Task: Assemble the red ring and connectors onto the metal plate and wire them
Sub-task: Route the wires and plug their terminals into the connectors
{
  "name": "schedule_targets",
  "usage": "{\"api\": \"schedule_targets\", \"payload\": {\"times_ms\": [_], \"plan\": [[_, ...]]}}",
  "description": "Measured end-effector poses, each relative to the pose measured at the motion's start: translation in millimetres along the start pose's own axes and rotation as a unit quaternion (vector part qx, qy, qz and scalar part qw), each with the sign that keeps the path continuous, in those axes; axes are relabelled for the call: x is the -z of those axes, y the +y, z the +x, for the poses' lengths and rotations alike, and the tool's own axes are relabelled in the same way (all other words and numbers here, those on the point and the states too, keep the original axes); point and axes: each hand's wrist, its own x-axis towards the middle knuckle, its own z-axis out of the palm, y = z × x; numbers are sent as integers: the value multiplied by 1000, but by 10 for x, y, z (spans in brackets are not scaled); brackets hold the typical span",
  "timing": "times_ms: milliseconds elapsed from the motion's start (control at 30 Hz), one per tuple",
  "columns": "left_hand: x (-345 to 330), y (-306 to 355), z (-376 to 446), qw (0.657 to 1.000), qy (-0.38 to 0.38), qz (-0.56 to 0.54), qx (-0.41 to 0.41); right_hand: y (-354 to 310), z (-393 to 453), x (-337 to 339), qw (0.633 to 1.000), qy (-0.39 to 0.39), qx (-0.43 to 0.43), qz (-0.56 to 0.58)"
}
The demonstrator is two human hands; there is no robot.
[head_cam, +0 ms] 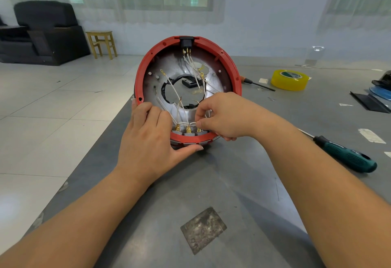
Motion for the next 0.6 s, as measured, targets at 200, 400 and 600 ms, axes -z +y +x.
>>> {"api": "schedule_targets", "payload": {"times_ms": [200,400,600], "plan": [[-37,16,-2,999,37,-7,-22,-9,-3,1,1000,-15,2,-13],[-47,-41,3,998,46,-6,-46,-13,2,10,1000,-7,17,-22],[-38,-39,6,997,56,-7,-56,-3,-3,22,999,-8,26,-29]]}}
